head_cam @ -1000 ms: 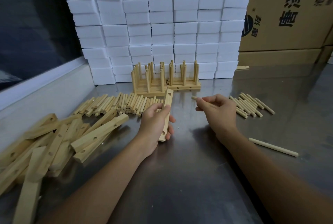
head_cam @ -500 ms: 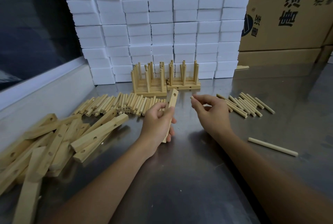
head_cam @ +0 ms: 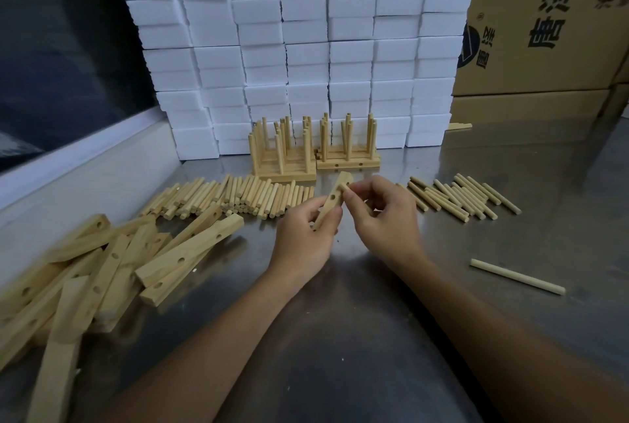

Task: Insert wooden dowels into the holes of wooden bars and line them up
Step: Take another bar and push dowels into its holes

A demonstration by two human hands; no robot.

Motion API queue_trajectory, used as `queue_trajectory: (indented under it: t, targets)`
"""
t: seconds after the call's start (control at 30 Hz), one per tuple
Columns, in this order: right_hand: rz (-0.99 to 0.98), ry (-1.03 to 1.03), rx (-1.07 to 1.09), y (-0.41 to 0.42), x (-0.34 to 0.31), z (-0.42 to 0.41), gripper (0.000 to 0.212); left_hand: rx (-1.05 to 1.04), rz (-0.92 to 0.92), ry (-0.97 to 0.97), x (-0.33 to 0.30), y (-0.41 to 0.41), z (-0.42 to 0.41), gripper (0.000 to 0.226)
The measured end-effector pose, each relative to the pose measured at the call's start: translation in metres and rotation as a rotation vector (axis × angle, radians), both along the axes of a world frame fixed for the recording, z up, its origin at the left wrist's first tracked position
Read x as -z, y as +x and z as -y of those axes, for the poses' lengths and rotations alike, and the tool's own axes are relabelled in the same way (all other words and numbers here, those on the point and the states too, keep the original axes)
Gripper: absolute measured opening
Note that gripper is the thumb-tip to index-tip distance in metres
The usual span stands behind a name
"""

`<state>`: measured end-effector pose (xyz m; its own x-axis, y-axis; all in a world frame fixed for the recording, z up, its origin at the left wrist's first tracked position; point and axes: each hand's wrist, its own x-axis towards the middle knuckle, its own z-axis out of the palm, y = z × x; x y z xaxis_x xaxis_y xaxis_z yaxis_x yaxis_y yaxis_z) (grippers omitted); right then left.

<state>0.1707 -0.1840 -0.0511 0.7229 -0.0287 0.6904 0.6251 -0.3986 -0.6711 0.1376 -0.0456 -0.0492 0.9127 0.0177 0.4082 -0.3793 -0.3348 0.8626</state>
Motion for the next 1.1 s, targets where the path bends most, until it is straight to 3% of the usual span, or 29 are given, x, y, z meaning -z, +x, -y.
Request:
queue_trajectory:
  t: [0.3,0.57,0.8,0.93,1.1]
  targets:
    - [-0.051,0.037,0.031,0.002,0.001,0.002,0.005,0.002,-0.08,-0.071,0.0,0.0,0.0,0.017]
    - [-0.03,-0.216,0.205,-0.002,-0.001,0.009,0.007,-0.033,0.134,0.241,0.0,-0.002,-0.003,0.027]
    - [0.103,-0.439,0.312,-0.012,-0.006,0.007,0.006,-0.065,0.263,0.387,-0.002,-0.005,-0.005,0.018]
    - [0.044,-0.408,0.303,-0.012,-0.007,0.006,0.006,-0.074,0.294,0.434,-0.002,-0.007,-0.006,0.011]
    - [-0.283,-0.135,0.17,-0.01,-0.011,0.004,0.017,-0.075,0.347,0.544,-0.003,-0.007,-0.01,0.008]
